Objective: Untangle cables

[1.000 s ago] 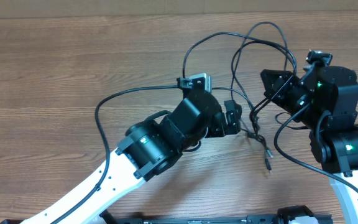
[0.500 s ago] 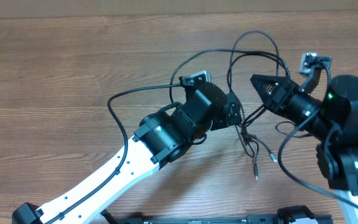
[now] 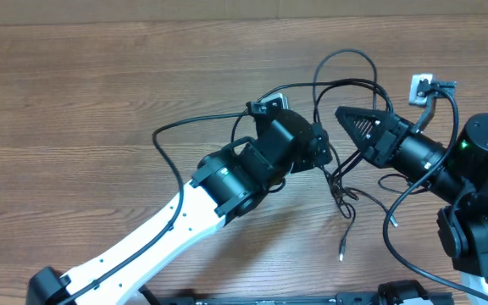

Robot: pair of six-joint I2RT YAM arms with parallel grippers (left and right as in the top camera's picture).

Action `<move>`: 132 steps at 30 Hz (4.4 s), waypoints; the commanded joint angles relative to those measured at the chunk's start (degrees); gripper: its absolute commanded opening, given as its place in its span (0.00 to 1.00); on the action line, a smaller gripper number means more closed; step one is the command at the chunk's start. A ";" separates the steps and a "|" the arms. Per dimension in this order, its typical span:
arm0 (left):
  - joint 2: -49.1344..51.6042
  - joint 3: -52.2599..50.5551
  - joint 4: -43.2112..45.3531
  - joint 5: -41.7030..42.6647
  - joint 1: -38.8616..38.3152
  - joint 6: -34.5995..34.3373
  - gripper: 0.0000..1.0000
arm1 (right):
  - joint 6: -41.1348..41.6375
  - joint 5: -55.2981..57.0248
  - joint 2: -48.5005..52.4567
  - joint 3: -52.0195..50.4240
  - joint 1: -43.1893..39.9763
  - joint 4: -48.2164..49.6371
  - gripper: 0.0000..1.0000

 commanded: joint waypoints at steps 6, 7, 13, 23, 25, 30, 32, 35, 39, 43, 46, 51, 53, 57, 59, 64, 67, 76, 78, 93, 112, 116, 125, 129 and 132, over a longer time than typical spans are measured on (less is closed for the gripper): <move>4.15 0.87 0.90 -4.11 1.09 0.22 1.00 | 0.17 -5.31 -0.63 1.29 -0.15 0.83 0.04; 4.15 0.87 0.35 -5.64 1.46 0.76 1.00 | 0.15 -5.31 -0.63 1.29 -0.15 0.83 0.04; 4.13 0.87 -5.62 -7.13 6.64 5.05 1.00 | -0.09 -4.17 -0.63 1.29 -0.15 0.81 0.04; 2.29 0.87 -12.09 1.27 19.34 21.59 0.85 | -0.50 1.42 -0.61 1.29 -0.15 -0.55 0.04; 0.61 0.87 -11.34 2.12 21.05 26.47 0.86 | -1.53 1.64 -0.63 1.29 -0.15 -0.72 0.04; -3.41 0.87 -8.90 4.98 21.55 35.52 0.89 | -1.84 3.80 -0.52 1.29 -0.15 -1.99 0.04; -4.94 0.87 -8.15 6.93 21.55 39.21 0.89 | -2.75 4.57 -0.17 1.29 -0.15 -2.25 0.04; -7.10 0.87 -8.11 10.64 21.55 43.60 0.90 | -3.37 5.07 0.74 1.29 -0.15 -2.82 0.04; -9.05 0.87 -8.87 13.73 21.55 47.06 0.90 | -4.81 5.05 3.02 1.29 -0.15 -4.13 0.04; -10.38 0.87 -8.90 13.53 21.55 47.08 0.92 | -6.25 4.87 6.01 1.29 -0.13 -5.73 0.04; -11.32 0.87 -8.87 13.51 21.55 47.08 0.98 | -9.31 2.23 8.11 1.29 -0.09 -5.92 0.04; -13.44 0.87 -8.87 13.16 21.57 47.06 1.00 | -11.17 -5.20 10.73 1.29 -0.04 -5.16 0.04; -14.64 0.87 -8.92 11.80 21.57 47.04 1.00 | -13.51 -12.11 11.50 1.29 -0.02 -3.43 0.04; -17.55 0.87 -8.92 7.50 21.59 47.04 1.00 | -17.38 -20.90 11.76 1.29 0.02 -1.31 0.04; -19.15 0.87 -9.01 5.77 21.59 47.04 1.00 | -20.33 -21.14 11.76 1.29 0.02 -2.54 0.13; -21.90 0.87 -10.05 3.45 21.59 47.06 1.00 | -25.46 -7.43 11.89 1.29 0.00 -11.21 0.58; -22.49 0.87 -11.72 2.82 21.59 47.08 1.00 | -25.35 12.52 12.22 1.29 0.00 -18.32 0.72; -22.40 0.87 -14.03 2.89 21.59 46.75 1.00 | -18.86 45.03 14.80 1.25 -0.07 -32.98 0.77; -22.40 0.87 -14.10 2.91 21.59 46.58 1.00 | -18.86 46.34 15.10 1.25 -0.07 -33.20 0.79; -21.84 0.87 -17.64 3.04 21.59 46.60 1.00 | -18.93 38.10 15.47 1.22 -0.04 -32.72 1.00; -17.18 0.87 -19.06 3.30 21.59 46.60 1.00 | -19.37 36.50 22.40 -2.16 -0.04 -30.32 1.00; -16.06 0.87 -19.41 3.30 21.59 46.60 1.00 | -19.78 36.70 26.67 -2.16 -0.04 -29.46 1.00; -13.55 0.87 -19.39 3.30 21.59 46.60 1.00 | -24.02 41.03 35.19 -2.16 -0.07 -30.12 0.95; -12.22 0.87 -19.41 3.30 21.59 46.60 1.00 | -28.33 41.03 37.05 -2.16 -0.07 -28.33 0.94; -10.97 0.87 -19.41 3.30 21.59 46.60 1.00 | -31.15 41.00 37.57 -2.19 -0.07 -26.49 0.93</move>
